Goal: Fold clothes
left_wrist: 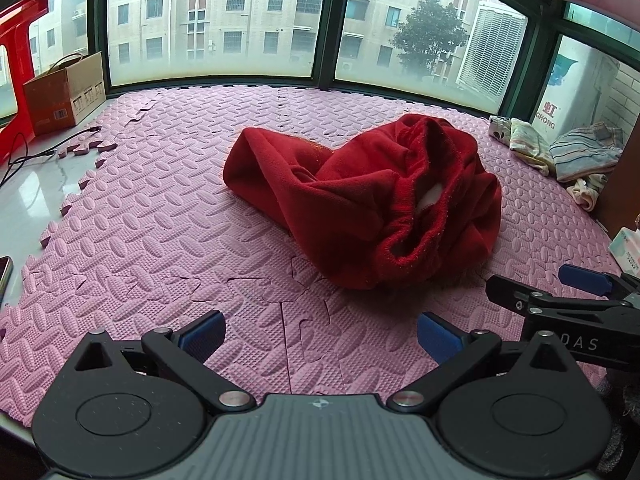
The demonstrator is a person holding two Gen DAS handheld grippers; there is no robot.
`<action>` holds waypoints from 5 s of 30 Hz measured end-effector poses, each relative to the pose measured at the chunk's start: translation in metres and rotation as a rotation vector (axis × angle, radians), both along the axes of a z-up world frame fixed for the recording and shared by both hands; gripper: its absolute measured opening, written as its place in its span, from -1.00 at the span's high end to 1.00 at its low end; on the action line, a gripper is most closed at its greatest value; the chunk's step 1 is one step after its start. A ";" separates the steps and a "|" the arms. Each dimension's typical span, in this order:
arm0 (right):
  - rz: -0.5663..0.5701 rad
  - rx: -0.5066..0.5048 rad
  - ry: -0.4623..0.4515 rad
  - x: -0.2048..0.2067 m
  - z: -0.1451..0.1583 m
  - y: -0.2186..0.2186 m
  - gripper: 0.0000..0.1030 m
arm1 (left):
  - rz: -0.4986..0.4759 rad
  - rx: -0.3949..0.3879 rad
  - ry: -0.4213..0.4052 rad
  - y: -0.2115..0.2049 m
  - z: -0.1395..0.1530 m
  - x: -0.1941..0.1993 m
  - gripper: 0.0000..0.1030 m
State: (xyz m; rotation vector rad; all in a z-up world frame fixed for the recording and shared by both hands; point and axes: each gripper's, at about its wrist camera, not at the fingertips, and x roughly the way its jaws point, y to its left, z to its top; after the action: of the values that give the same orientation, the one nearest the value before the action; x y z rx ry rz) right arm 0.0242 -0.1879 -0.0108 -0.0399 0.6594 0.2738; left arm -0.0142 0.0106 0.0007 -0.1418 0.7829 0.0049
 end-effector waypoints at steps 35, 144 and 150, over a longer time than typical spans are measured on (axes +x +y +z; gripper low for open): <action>0.048 0.035 -0.037 0.024 0.022 0.010 -0.65 | 0.077 -0.029 -0.047 0.027 0.028 0.033 -0.99; 0.032 0.183 0.387 0.256 -0.030 -0.080 0.72 | -0.578 -0.307 0.177 -0.065 0.008 0.064 0.10; 0.063 0.110 0.288 0.266 -0.008 -0.066 0.95 | -0.606 -0.322 0.187 -0.066 0.006 0.065 0.08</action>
State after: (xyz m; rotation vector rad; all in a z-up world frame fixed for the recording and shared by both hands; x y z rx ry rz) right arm 0.2902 -0.2542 -0.0185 0.0854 0.9294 0.3805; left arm 0.0507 -0.0557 0.0063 -0.2056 0.9854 -0.6925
